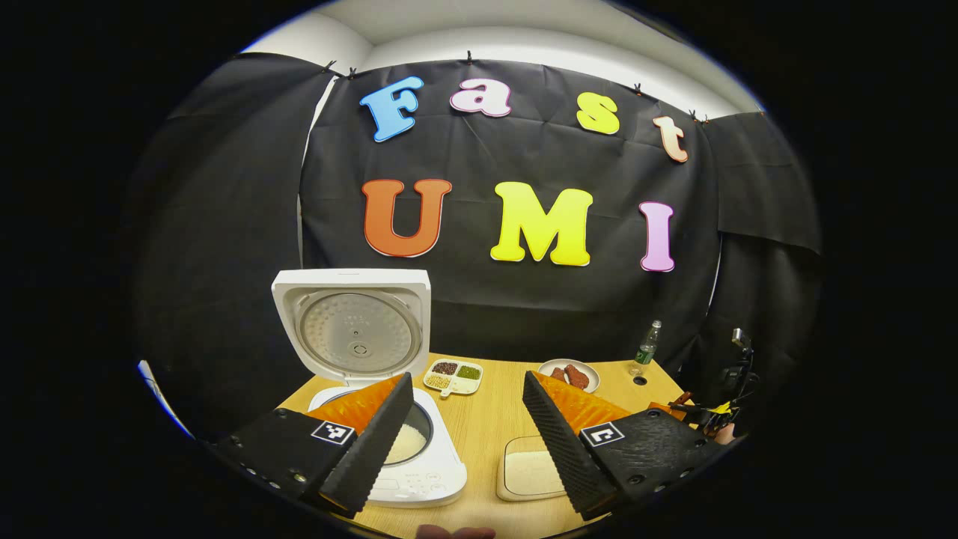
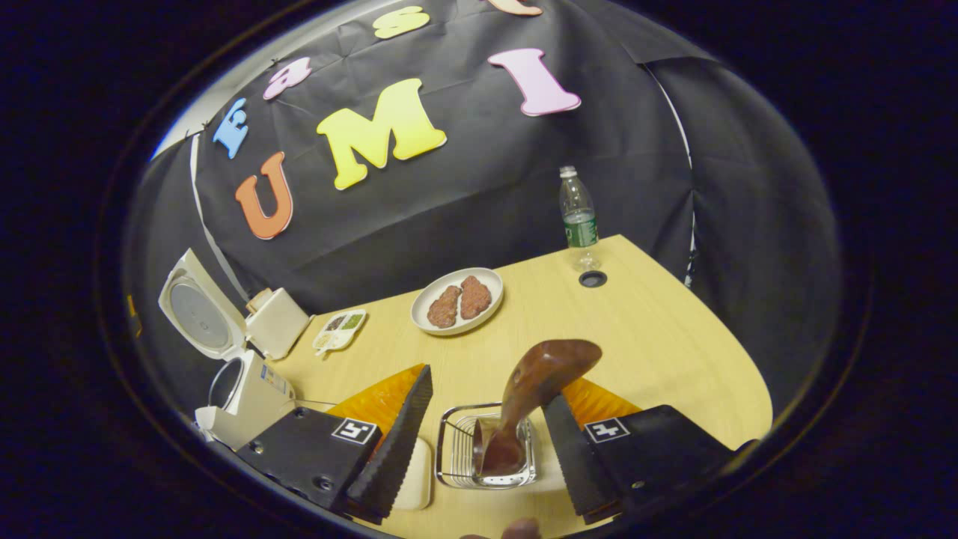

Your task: Close the left gripper, press the button to open the rice cooker; take a wooden spoon from the chopstick holder with the right hand, scoop a spoonful of rice and pour it into the rice cooker, then put the wooden spoon back into the chopstick holder.

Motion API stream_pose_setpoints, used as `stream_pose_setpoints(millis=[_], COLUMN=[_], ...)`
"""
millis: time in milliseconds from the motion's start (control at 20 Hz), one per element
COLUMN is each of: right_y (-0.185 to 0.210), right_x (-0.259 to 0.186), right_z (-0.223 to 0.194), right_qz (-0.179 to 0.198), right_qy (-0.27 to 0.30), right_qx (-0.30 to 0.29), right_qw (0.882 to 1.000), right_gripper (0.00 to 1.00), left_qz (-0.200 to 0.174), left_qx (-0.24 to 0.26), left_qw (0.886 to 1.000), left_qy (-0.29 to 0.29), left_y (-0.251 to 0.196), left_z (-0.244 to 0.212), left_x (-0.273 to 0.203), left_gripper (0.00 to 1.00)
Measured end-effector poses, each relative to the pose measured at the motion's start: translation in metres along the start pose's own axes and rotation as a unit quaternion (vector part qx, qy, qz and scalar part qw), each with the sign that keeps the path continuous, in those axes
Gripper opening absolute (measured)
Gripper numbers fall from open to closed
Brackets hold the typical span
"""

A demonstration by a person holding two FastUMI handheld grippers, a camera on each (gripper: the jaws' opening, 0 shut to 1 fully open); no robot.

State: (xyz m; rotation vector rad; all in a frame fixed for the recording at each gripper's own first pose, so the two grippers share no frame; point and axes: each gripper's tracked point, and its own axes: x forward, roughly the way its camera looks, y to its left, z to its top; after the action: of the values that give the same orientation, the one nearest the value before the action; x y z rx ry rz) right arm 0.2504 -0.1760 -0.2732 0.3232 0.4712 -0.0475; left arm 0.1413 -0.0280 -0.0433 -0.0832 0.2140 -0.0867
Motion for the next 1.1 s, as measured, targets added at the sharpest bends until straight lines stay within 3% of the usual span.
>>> stream_pose_setpoints(millis=[350,550,850,1100], right_y=[0.004,0.044,0.107,0.118], right_x=[-0.065,-0.126,-0.186,-0.203], right_z=[0.071,0.102,0.113,0.093], right_qz=[-0.029,-0.032,-0.011,-0.014], right_qy=[-0.076,-0.125,-0.158,-0.158], right_qx=[-0.032,-0.091,-0.119,-0.123], right_qw=[0.996,0.987,0.98,0.98], right_gripper=[0.9,0.97,0.98,0.98], left_qz=[-0.007,0.039,0.114,0.133], left_qx=[-0.014,-0.007,-0.009,-0.007], left_qw=[0.999,0.997,0.99,0.991], left_qy=[-0.037,-0.066,-0.081,-0.033], left_y=[0.018,0.067,0.142,0.177], left_z=[0.032,0.074,0.122,0.115], left_x=[-0.002,0.01,0.062,0.127], left_gripper=[0.94,0.94,0.94,0.94])
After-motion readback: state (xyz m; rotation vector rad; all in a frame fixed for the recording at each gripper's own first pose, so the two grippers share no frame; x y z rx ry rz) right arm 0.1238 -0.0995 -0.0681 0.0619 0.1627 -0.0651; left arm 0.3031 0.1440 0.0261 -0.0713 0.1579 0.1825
